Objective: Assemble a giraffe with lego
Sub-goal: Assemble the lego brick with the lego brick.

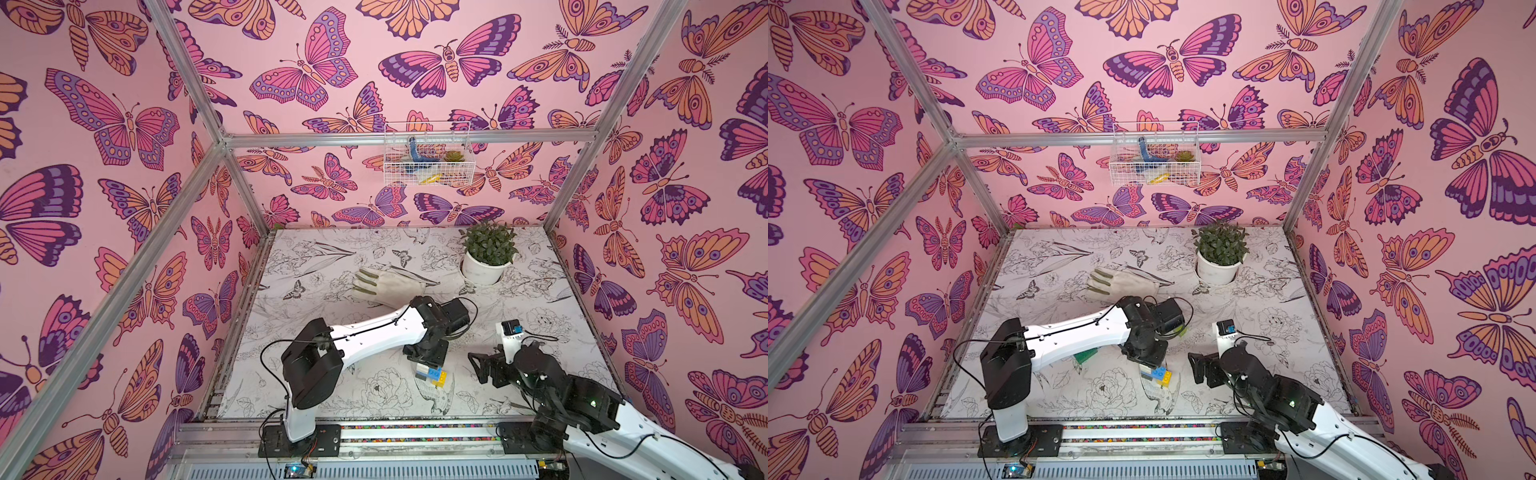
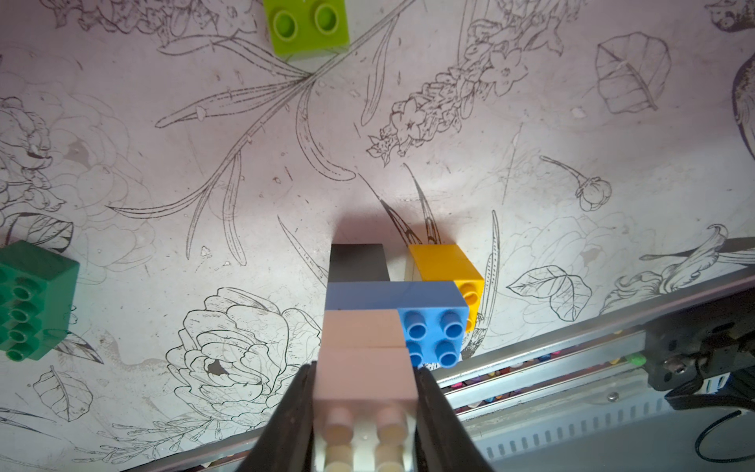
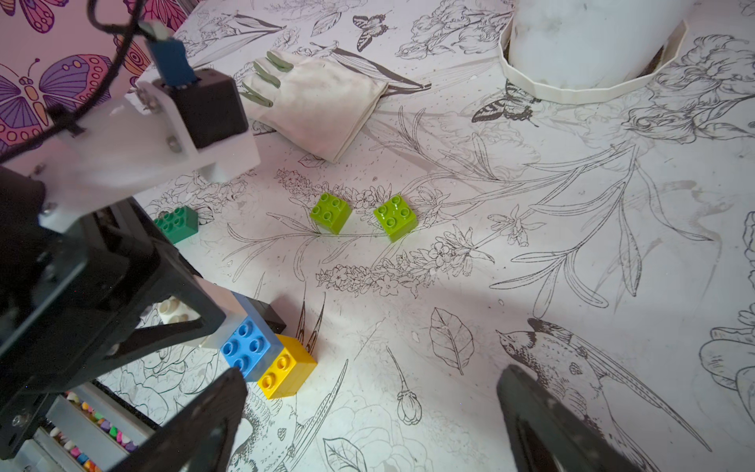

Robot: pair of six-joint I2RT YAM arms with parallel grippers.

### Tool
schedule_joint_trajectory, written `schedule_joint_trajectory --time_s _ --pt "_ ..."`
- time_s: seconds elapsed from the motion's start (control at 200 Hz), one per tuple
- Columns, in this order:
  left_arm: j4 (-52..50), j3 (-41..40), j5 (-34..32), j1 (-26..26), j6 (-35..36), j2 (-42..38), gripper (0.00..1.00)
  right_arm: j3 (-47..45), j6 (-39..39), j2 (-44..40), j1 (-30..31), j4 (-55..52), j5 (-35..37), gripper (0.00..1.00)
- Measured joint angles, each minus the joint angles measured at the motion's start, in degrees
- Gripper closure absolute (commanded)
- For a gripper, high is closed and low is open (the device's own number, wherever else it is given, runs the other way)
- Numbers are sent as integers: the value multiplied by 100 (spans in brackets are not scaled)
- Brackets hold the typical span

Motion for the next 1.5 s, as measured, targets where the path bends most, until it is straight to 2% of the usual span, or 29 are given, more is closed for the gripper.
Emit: schedule_joint_trajectory --time_s 0.421,0.756,0.831,0.946,1.187,1.502 --pt "337 -343 -229 -118 131 -122 100 22 76 391 0 -50 79 1" --pt "619 -586 -361 -168 184 -295 100 472 31 645 0 -177 275 1" --pt "634 -603 -376 -166 197 -319 88 525 4 662 0 -199 326 1" --pt "658 -640 -387 -166 238 -378 64 573 -74 715 0 -199 404 1" --pt "879 -809 -337 -94 271 -361 41 739 -184 748 0 -278 538 1" --pt "715 -715 -354 -2 280 -575 38 1137 -442 1084 -66 -323 568 1"
